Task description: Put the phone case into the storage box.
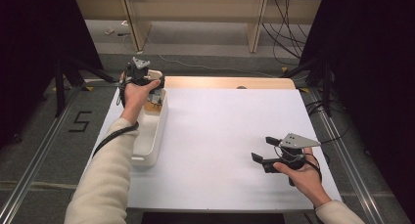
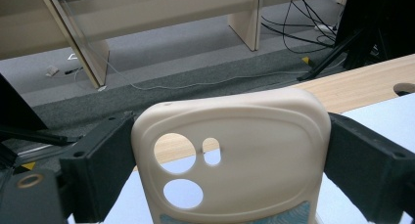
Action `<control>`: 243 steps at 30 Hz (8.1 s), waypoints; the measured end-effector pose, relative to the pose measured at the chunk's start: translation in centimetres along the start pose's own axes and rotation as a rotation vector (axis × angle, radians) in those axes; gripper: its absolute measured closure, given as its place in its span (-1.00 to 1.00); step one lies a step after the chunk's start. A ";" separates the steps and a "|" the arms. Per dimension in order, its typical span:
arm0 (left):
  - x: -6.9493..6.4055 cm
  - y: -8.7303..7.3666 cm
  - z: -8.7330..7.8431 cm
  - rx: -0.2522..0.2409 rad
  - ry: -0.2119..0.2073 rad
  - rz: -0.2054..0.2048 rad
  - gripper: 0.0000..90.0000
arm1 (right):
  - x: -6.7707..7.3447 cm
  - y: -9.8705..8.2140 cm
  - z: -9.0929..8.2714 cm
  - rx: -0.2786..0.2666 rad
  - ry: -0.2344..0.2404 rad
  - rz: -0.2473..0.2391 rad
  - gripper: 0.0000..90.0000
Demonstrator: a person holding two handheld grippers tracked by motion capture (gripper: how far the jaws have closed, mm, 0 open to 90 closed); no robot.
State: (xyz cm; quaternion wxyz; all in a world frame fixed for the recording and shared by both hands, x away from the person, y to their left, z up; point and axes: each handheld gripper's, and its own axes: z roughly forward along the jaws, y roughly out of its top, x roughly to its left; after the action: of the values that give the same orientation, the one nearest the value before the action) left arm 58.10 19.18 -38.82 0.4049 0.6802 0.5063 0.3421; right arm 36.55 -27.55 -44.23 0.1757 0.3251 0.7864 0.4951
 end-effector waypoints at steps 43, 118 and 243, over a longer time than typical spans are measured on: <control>-0.1 -0.5 0.9 0.021 -0.008 0.004 -0.79 | 0.0 0.0 0.0 0.001 0.002 -0.001 -0.64; -1.0 1.2 -0.6 -0.046 -0.053 0.032 -0.97 | 0.0 0.0 0.0 0.001 -0.001 -0.001 -0.64; -9.8 -4.2 -12.6 -0.111 -0.445 0.114 -0.86 | 0.0 0.1 -0.1 0.001 -0.005 -0.002 -0.64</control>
State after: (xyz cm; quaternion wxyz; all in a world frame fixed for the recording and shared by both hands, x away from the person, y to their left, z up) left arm 42.82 12.96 -37.64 0.5235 0.7431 0.3454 0.2333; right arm 36.49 -27.56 -44.09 0.1778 0.3257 0.7864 0.4938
